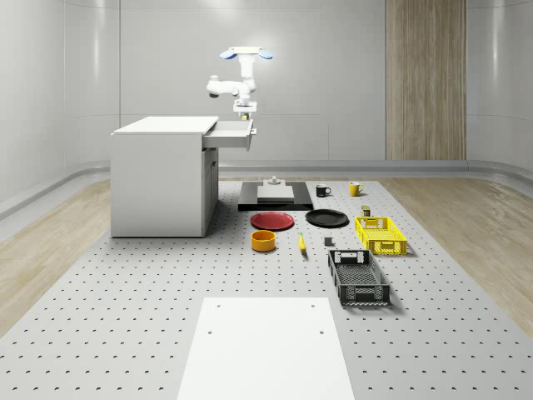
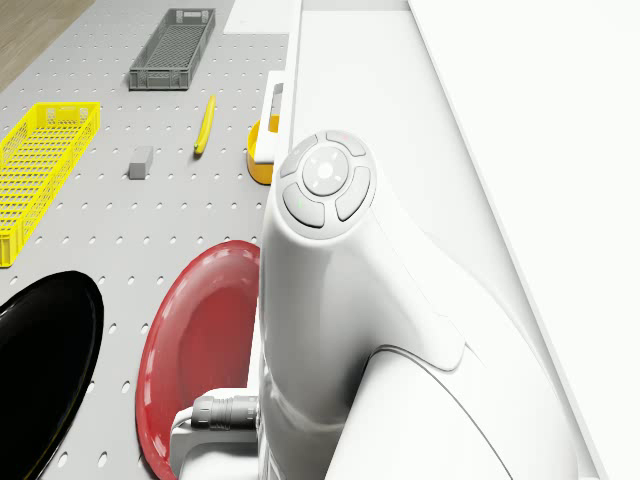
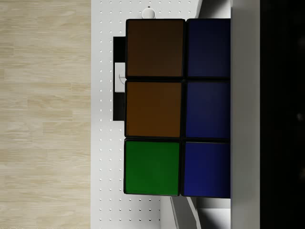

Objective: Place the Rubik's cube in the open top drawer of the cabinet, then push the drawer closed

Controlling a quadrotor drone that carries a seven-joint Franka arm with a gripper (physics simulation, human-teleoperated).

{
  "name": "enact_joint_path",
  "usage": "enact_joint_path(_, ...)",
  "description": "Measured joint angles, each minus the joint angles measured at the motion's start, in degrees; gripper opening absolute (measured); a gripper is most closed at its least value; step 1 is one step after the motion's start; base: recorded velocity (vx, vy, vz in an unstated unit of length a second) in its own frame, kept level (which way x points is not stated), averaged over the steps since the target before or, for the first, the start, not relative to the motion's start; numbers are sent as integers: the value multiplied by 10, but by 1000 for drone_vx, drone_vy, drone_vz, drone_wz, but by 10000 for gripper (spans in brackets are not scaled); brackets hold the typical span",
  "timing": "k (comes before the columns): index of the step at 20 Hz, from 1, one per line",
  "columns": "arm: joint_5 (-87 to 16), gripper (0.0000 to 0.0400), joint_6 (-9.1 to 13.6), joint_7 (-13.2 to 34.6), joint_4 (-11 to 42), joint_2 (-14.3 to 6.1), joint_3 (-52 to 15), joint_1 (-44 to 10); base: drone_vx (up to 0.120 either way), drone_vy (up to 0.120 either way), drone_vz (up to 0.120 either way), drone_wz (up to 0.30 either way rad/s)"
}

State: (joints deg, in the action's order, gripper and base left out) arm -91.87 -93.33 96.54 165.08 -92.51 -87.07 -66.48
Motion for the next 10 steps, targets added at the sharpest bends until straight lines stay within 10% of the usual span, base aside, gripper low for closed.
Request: enact_joint_path(10, 0, 322, 0, 0, 0, 0, 0, 0, 0, -120, -68, 0)
